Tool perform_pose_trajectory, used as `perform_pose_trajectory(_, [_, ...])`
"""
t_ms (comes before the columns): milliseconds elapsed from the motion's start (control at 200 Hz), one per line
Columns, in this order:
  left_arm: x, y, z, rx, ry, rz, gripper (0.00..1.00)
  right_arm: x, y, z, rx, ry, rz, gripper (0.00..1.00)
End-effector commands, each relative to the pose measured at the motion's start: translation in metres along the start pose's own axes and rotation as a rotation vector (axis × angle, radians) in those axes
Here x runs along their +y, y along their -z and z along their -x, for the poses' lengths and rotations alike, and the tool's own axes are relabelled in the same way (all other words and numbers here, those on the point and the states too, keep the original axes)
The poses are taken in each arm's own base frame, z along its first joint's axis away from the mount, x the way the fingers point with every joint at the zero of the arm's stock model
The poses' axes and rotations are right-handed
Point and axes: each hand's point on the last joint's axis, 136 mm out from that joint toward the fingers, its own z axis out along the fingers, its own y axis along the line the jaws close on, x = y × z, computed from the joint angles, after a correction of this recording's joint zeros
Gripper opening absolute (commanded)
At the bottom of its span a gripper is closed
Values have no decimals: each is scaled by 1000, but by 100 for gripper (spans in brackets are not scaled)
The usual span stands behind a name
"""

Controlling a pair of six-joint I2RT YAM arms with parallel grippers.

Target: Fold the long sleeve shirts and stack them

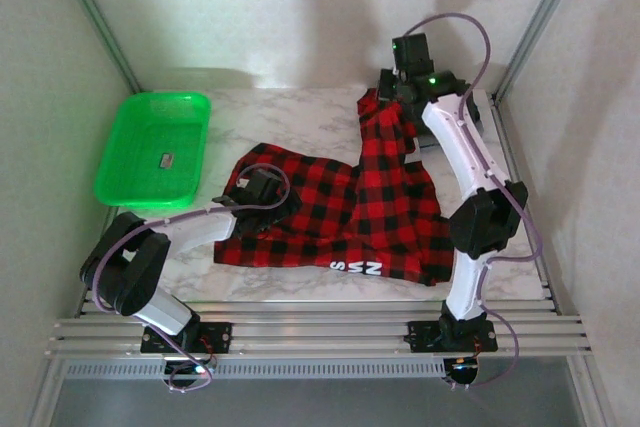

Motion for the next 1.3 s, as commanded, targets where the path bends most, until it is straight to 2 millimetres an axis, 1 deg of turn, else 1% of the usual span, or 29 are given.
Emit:
perform_pose_trajectory(0, [7,-7,0,-2,6,20,96,4,-23,-29,102,-76,81,0])
perform_pose_trajectory(135, [17,-10,-4,6,15,50,96,-27,-43,-58,190,-175,30,0])
perform_pose_trajectory(200, [28,-9,-7,2,26,85,96,-44,-50,-76,224,-193,-6,0])
perform_pose_trajectory(220, [32,-9,-8,1,27,97,96,-50,-53,-84,240,-199,-18,0])
perform_pose_trajectory(265, [40,-9,-10,0,29,116,96,-62,-56,-95,257,-216,-37,0])
perform_pose_trajectory(340, [55,-11,-15,2,33,148,96,-80,-60,-110,280,-240,-67,0])
perform_pose_trajectory(445, [69,-13,-24,15,40,170,96,-104,-61,-122,287,-280,-95,0])
perform_pose_trajectory(516, [76,-14,-28,20,40,184,96,-115,-57,-129,292,-295,-111,0])
perform_pose_trajectory(561, [79,-14,-29,18,42,186,96,-122,-52,-140,306,-308,-121,0])
perform_pose_trajectory(611, [83,-14,-31,18,45,190,96,-125,-47,-151,310,-318,-116,0])
perform_pose_trajectory(636, [85,-15,-33,20,45,192,96,-126,-44,-160,322,-326,-110,0])
perform_pose_trajectory(646, [85,-15,-33,20,45,192,96,-125,-43,-159,315,-327,-104,0])
perform_pose_trajectory(681, [86,-15,-33,22,46,192,96,-125,-39,-171,326,-334,-90,0])
perform_pose_trajectory(736, [88,-16,-34,22,46,194,96,-121,-31,-188,336,-355,-61,0])
perform_pose_trajectory(746, [88,-16,-35,23,45,194,96,-120,-30,-188,332,-359,-50,0])
perform_pose_trajectory(756, [88,-16,-35,24,45,194,96,-119,-28,-194,339,-362,-43,0])
perform_pose_trajectory(816, [89,-16,-35,23,46,195,96,-112,-19,-207,335,-383,6,0])
perform_pose_trajectory(836, [89,-17,-35,23,46,197,96,-111,-16,-216,345,-391,16,0])
perform_pose_trajectory(931, [88,-17,-35,23,48,193,96,-104,0,-239,351,-414,72,0])
perform_pose_trajectory(996, [88,-18,-34,21,47,194,96,-102,9,-259,376,-428,92,0])
perform_pose_trajectory(1061, [88,-19,-35,25,44,199,96,-103,15,-284,417,-456,89,0])
perform_pose_trajectory(1096, [88,-19,-35,26,45,199,96,-102,18,-299,444,-476,91,1])
perform_pose_trajectory(1176, [88,-20,-35,27,42,201,96,-100,26,-326,480,-521,100,4])
perform_pose_trajectory(1241, [88,-20,-35,28,39,203,96,-97,33,-334,464,-543,117,6])
perform_pose_trajectory(1296, [87,-21,-34,30,36,206,96,-97,39,-340,456,-550,126,12])
